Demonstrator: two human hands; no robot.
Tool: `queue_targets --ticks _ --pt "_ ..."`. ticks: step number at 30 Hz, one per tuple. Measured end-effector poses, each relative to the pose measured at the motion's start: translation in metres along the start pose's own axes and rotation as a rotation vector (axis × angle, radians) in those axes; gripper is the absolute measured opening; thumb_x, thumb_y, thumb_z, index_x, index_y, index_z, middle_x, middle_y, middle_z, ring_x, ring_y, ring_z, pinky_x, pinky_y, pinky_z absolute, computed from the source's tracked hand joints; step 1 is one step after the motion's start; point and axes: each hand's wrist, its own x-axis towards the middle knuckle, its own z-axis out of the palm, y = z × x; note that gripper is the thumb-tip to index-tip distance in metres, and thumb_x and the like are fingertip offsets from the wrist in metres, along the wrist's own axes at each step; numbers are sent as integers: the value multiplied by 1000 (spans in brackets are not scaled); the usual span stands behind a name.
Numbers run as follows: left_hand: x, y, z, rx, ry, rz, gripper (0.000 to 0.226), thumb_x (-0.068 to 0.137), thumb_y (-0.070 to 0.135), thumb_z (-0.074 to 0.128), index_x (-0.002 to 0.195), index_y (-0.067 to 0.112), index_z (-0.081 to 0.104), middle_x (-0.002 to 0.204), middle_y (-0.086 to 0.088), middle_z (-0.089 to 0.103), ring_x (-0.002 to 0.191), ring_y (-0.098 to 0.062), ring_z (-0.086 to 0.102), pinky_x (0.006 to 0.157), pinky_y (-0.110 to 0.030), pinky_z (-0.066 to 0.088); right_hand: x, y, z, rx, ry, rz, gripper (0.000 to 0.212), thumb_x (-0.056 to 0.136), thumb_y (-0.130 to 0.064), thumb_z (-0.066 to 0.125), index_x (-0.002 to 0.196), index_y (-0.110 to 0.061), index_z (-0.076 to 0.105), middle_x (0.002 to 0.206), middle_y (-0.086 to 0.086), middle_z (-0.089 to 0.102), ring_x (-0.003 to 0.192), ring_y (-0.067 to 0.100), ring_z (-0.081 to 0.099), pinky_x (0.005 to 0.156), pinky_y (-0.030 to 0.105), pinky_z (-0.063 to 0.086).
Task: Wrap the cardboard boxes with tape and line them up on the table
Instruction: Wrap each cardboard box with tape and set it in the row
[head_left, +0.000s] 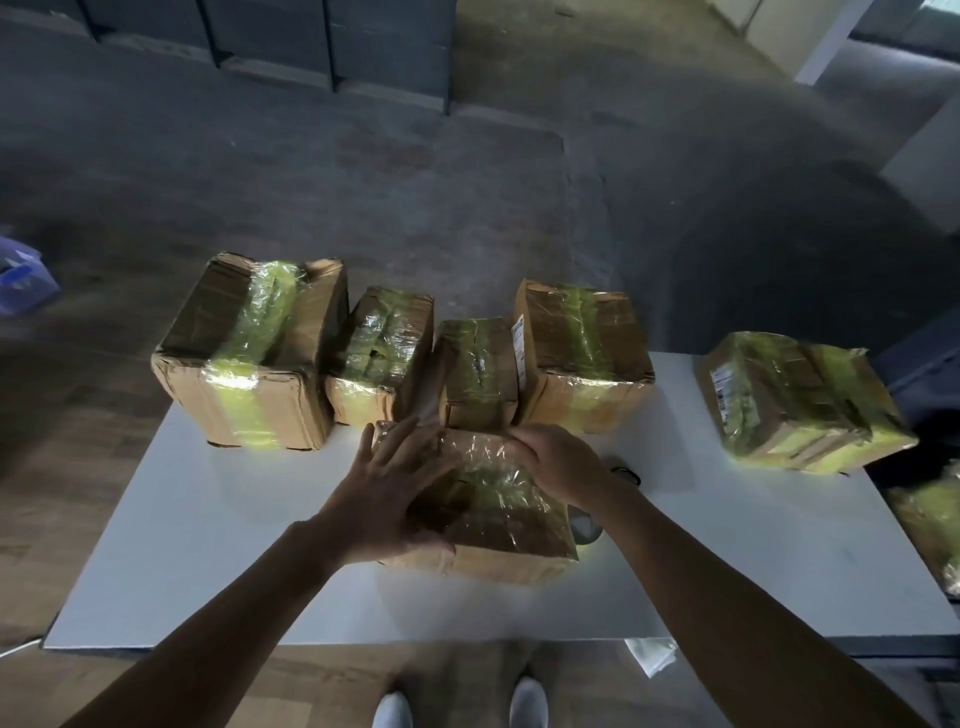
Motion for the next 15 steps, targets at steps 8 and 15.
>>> queue_targets --ticks 8,15 --pt "9 7 7 145 -119 -151 127 53 100 33 154 31 2 162 -8 -4 148 -32 -8 111 -58 -11 2 6 1 -103 -7 -59 31 104 -32 36 99 -13 61 72 -2 54 66 18 55 59 31 40" --pt "23 21 -8 104 -162 -81 126 51 104 22 151 37 -16 159 -5 -23 143 -25 -30 114 -62 -11 5 10 -4 224 120 4 31 103 -28 40 103 -6 62 84 5 59 76 17 53 64 30 39"
